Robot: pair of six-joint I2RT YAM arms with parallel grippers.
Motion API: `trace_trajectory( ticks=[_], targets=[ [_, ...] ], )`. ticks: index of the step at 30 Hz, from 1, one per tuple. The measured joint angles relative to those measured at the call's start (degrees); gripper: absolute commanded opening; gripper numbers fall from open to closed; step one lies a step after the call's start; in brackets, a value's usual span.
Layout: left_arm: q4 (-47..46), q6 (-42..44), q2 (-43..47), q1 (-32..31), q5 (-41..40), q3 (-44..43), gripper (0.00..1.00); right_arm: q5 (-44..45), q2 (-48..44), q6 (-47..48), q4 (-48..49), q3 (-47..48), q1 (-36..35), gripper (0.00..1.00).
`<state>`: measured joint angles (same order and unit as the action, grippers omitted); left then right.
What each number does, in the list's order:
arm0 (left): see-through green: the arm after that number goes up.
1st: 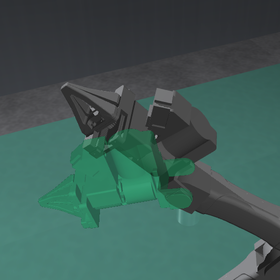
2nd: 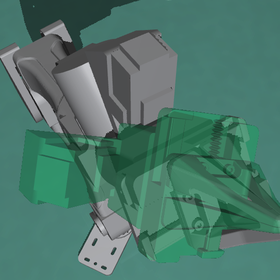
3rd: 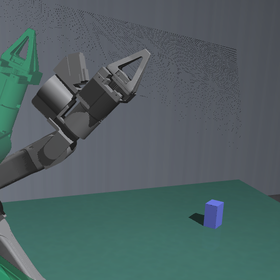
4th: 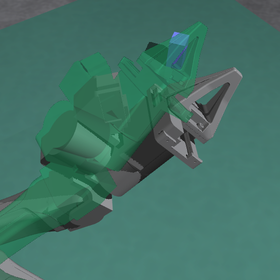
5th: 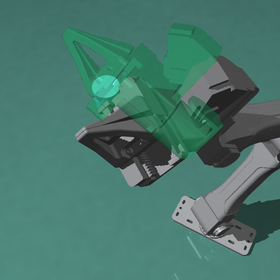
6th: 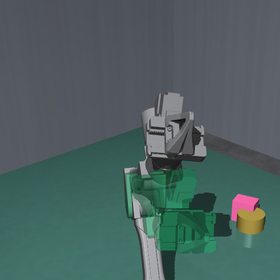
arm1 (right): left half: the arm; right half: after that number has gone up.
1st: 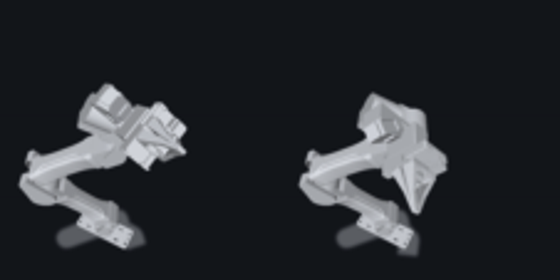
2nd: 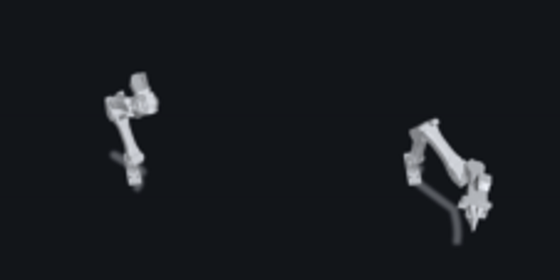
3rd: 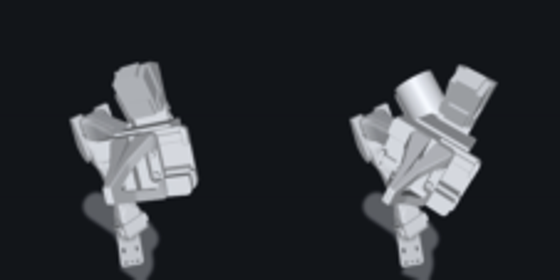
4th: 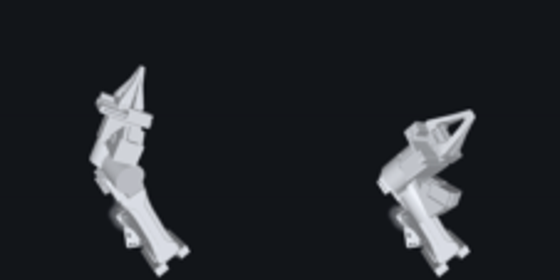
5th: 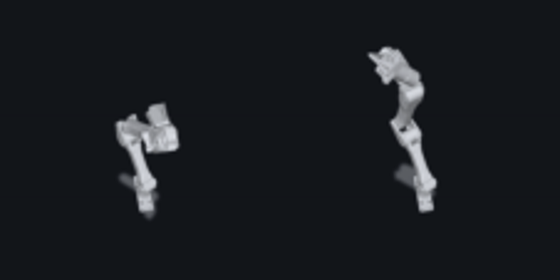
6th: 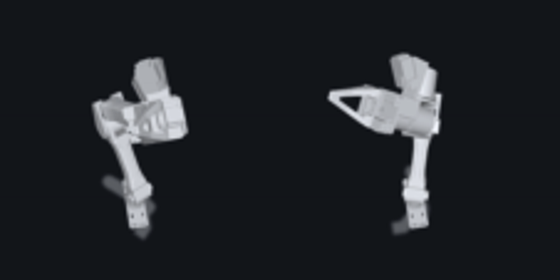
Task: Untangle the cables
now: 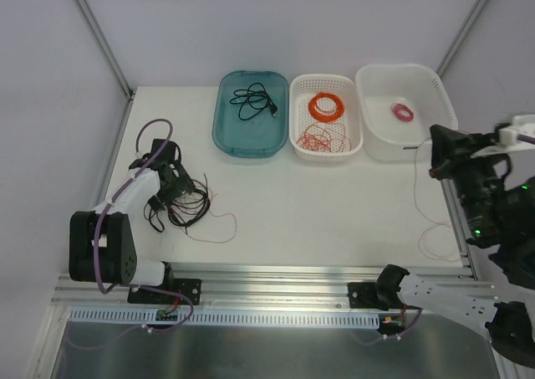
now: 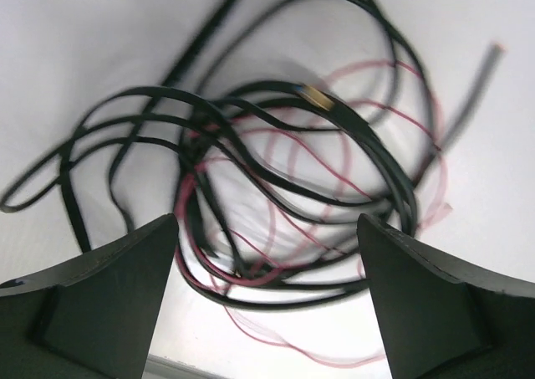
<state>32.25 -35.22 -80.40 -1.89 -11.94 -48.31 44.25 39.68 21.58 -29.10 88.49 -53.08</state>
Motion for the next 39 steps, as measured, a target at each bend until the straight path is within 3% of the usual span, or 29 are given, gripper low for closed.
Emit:
trace_trajectory(
  ticks=[8,17,22,26,27,29,33,36,39],
  targets=[
    [0.02,4.59,9.44,-8.35,9.14,-0.04,0.96,-7.56,7.65,-10.97,-1.79,-13.81,2.12,0.01],
    [0.22,11.15,25.24,-8.57,16.55,1.73,0.99,-22.21,9.25,-27.26,-3.72,-37.88,15.76,0.01],
    [-1.84,15.02,34.16,-8.57,19.30,4.50,0.99,-28.89,14.73,-33.00,-4.13,-46.25,22.27,0.01],
    [-4.96,16.33,38.84,-8.57,21.55,9.22,0.99,-31.78,20.87,-36.09,-4.22,-48.13,26.12,0.18],
    [-5.38,16.61,39.30,-8.57,22.01,10.19,0.99,-32.52,22.71,-36.65,-3.91,-48.13,26.88,0.28],
    [-5.77,16.96,39.36,-8.57,22.32,11.13,0.99,-33.70,26.05,-37.81,-3.52,-48.11,28.00,0.34],
    [-6.88,18.01,38.38,-8.57,22.32,11.43,0.99,-34.97,30.73,-39.80,-3.50,-48.13,28.48,0.58],
    [-7.48,18.32,37.97,-8.57,22.53,11.43,0.99,-35.43,31.63,-40.94,-3.67,-48.13,28.48,0.67],
    [-7.74,18.36,37.64,-8.57,22.67,11.43,0.99,-34.93,31.56,-41.77,-4.17,-48.13,28.48,0.69]
  ],
)
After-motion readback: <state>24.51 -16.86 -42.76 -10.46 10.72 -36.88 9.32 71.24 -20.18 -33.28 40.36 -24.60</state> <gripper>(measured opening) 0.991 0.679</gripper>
